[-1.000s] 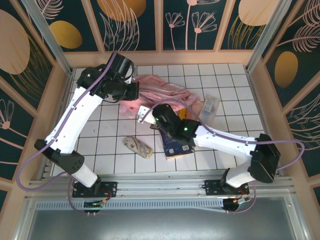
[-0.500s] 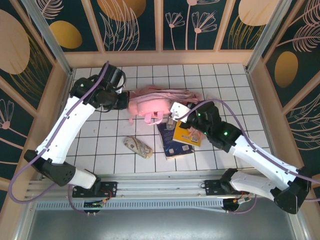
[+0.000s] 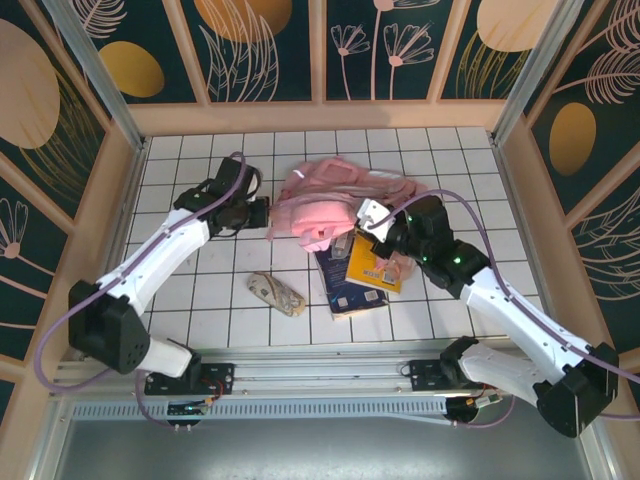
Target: Pack the student bag
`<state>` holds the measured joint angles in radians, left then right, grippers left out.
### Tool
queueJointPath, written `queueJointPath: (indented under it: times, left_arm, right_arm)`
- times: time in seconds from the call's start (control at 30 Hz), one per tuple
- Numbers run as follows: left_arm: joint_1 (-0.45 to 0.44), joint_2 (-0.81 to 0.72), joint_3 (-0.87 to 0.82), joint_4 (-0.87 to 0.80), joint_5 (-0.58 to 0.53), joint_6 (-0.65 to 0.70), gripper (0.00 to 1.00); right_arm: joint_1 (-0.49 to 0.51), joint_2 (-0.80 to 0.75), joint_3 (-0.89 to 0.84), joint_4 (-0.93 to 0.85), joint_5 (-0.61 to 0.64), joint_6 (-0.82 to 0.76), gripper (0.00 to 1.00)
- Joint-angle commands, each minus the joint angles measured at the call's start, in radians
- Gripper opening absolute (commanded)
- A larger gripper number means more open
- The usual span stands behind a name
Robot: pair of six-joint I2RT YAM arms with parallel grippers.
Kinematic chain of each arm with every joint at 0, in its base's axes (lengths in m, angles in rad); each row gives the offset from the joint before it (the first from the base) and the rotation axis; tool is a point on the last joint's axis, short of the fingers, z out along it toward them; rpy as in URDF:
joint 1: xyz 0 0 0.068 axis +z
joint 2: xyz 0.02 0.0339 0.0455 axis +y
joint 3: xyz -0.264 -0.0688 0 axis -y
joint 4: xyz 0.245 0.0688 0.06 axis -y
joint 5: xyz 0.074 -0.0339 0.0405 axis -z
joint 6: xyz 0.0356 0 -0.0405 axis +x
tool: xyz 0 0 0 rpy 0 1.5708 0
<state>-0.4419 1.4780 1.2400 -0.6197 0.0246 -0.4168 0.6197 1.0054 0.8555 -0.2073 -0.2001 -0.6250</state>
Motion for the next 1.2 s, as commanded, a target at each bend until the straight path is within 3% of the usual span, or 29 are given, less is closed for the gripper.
queueJointPath:
  times: [0.0,0.13,0.17,0.23,0.27,0.33,0.53,0.73,0.93,1.0,1.03,1.1,1.13,1.17]
  left_arm:
    - [0.076,0.081,-0.019,0.055,-0.285,0.024,0.00]
    - [0.077,0.033,0.026,0.017,-0.190,0.019,0.00]
    - [0.075,0.009,0.046,0.000,-0.156,0.013,0.00]
    - [0.075,-0.046,0.115,-0.050,-0.088,-0.020,0.00]
    - [0.073,-0.063,0.144,-0.069,-0.067,-0.032,0.00]
    - [0.068,-0.083,0.209,-0.121,-0.035,-0.058,0.00]
    - [0.027,-0.106,0.313,-0.215,0.008,-0.101,0.00]
    - [-0.014,-0.139,0.345,-0.241,0.018,-0.144,0.00]
    - [-0.029,-0.161,0.366,-0.295,0.017,-0.160,0.00]
    - [-0.029,-0.167,0.369,-0.307,0.023,-0.159,0.00]
    - [-0.029,-0.167,0.371,-0.316,0.026,-0.156,0.00]
    - [-0.029,-0.164,0.377,-0.330,0.026,-0.145,0.00]
    - [-0.029,-0.164,0.376,-0.334,0.020,-0.136,0.00]
    - [-0.029,-0.166,0.373,-0.338,0.011,-0.126,0.00]
  right_arm:
    - [-0.023,-0.041,0.104,0.123,-0.048,0.061,0.00]
    - [0.002,0.018,0.192,-0.011,-0.057,0.021,0.00]
    - [0.019,0.031,0.209,-0.038,-0.050,0.013,0.16]
    - [0.106,0.058,0.246,-0.099,0.035,-0.024,0.80]
    - [0.149,0.073,0.260,-0.127,0.071,-0.044,0.98]
    - [0.241,0.108,0.303,-0.184,0.138,-0.070,0.99]
    - [0.452,0.203,0.389,-0.165,0.334,-0.075,0.99]
    - [0.521,0.316,0.414,-0.105,0.327,0.010,0.99]
    - [0.553,0.411,0.416,-0.115,0.501,0.108,0.96]
    - [0.543,0.415,0.419,-0.138,0.537,0.126,0.81]
    - [0.538,0.413,0.423,-0.151,0.548,0.132,0.61]
    - [0.535,0.403,0.418,-0.160,0.583,0.134,0.08]
    - [0.538,0.392,0.411,-0.155,0.610,0.129,0.00]
    - [0.538,0.381,0.408,-0.157,0.612,0.121,0.00]
